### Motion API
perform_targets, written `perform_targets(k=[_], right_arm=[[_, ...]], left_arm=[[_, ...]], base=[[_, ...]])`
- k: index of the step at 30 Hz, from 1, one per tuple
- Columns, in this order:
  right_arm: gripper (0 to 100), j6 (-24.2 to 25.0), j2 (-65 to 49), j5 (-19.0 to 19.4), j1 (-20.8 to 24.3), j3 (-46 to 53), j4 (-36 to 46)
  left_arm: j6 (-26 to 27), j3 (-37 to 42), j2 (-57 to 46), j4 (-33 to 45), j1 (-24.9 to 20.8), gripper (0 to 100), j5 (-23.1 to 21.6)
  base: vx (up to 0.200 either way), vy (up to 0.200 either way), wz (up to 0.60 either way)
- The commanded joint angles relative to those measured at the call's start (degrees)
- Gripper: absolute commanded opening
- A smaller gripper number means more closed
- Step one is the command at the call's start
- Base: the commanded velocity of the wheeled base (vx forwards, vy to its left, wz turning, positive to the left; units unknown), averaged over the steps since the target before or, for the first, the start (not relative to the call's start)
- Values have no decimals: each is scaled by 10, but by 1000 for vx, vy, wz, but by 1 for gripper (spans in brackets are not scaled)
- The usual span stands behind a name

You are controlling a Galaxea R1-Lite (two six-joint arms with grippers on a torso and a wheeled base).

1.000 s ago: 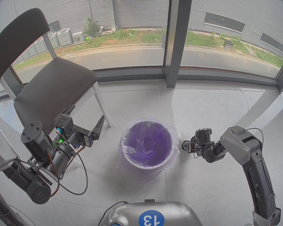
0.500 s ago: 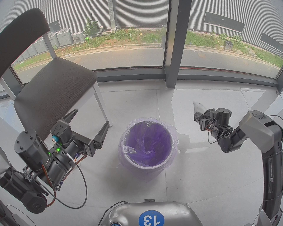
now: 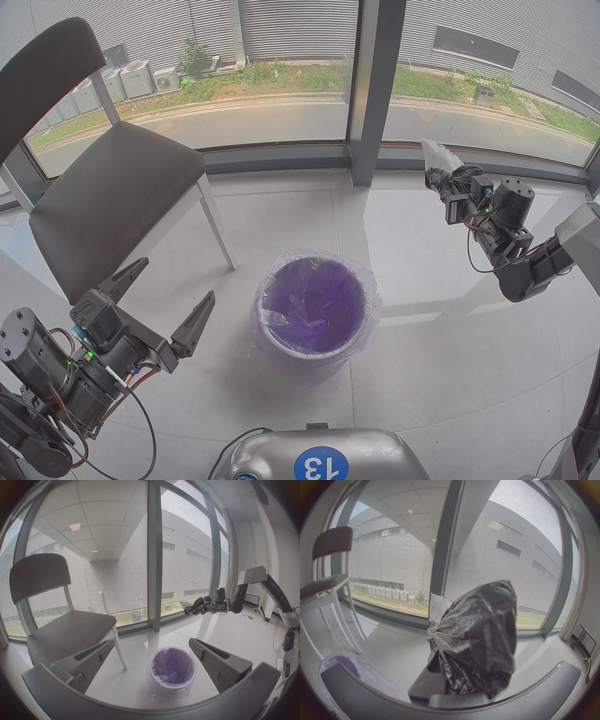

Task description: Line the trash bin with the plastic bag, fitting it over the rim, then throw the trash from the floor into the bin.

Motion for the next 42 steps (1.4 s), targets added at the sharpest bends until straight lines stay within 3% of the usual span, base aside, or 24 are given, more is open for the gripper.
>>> perform_targets(k=[1,4,5,13,18,22,26,34,36,42], right_arm=[[0,-10,-122,61,83,-15,154],[0,-10,-140,77,108,-23,223],[0,-10,-142,79,130,-40,282],[0,-15,-107,80,198,-76,407],[0,-23,-91,85,215,-96,496],[0,-47,-70,121,226,-128,568],[0,-65,-41,124,233,-155,626],[0,-93,22,124,229,-203,640],[0,-97,63,124,225,-234,650],[0,-109,97,125,223,-268,684]], left_arm=[[5,-3,-8,-10,39,100,-1],[5,-3,-4,-10,44,100,-1],[3,-2,2,-8,45,100,-2],[-2,-3,50,-10,47,100,-3],[-2,2,65,-10,48,100,-11],[-4,0,79,-10,60,100,-12],[-4,-2,86,-10,67,100,-13],[-2,-11,89,-10,112,100,-33],[-2,-13,89,-10,143,100,-62],[1,-9,89,-10,139,100,-74]], base=[[0,0,0],[0,0,0],[0,0,0],[0,0,0],[0,0,0],[0,0,0],[0,0,0],[0,0,0],[0,0,0],[0,0,0]])
